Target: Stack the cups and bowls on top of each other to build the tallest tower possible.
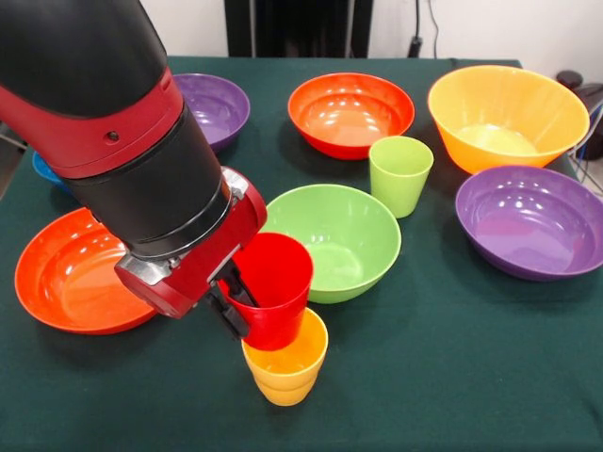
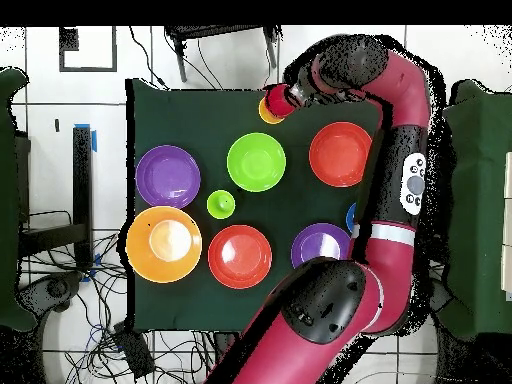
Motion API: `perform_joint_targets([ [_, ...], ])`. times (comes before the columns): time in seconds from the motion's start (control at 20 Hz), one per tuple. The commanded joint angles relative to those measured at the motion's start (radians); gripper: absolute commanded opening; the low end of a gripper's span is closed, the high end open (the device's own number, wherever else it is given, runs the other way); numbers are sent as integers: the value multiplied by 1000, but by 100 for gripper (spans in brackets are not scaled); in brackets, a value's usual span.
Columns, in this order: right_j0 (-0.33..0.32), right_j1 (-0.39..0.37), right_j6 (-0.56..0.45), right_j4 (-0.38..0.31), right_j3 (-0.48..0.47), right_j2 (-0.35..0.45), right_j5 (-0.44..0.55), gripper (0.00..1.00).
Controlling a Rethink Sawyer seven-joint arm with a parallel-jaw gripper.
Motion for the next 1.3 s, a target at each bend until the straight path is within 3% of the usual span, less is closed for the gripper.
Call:
perform_joint_targets([
  [0.05, 31, 7, 239, 11, 87, -61, -71, 0],
  [0.45, 38, 6, 249, 42, 97, -77, -92, 0],
  [1.0, 64, 42, 192, 23, -11, -55, -32, 0],
  [1.3, 66, 41, 204, 36, 2, -61, -44, 0],
])
